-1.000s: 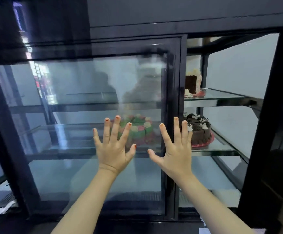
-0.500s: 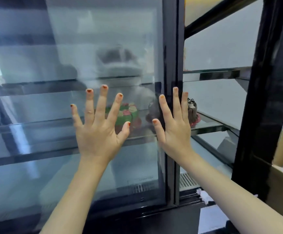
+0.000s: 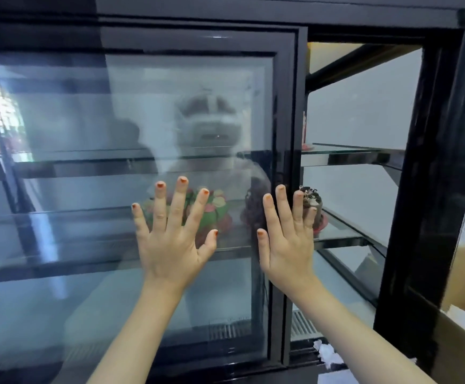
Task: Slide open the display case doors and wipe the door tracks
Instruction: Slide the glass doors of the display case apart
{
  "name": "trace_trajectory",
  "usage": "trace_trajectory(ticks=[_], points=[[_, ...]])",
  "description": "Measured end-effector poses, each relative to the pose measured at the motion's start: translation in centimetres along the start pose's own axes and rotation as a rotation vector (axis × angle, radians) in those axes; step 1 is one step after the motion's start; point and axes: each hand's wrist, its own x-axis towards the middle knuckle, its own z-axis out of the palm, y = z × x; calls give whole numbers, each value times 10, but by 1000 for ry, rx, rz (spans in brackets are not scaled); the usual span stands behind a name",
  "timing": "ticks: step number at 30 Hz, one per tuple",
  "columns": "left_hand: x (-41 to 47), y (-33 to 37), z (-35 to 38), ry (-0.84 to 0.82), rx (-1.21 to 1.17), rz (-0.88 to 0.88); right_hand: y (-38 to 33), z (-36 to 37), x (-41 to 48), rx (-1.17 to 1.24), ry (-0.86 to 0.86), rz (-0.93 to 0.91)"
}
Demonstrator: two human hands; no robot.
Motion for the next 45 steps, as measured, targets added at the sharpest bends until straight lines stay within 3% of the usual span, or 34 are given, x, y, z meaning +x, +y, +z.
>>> trace_trajectory(ticks=[12,34,45], points=[[9,40,4,-35,18,-2,51,-22,-4,108,-172,-104],[18,74,6,-41,-1,-18,84,-27,-10,164,-143,-112],[13,56,5,-22,20,7,62,-23,-10,125,-134,-34]])
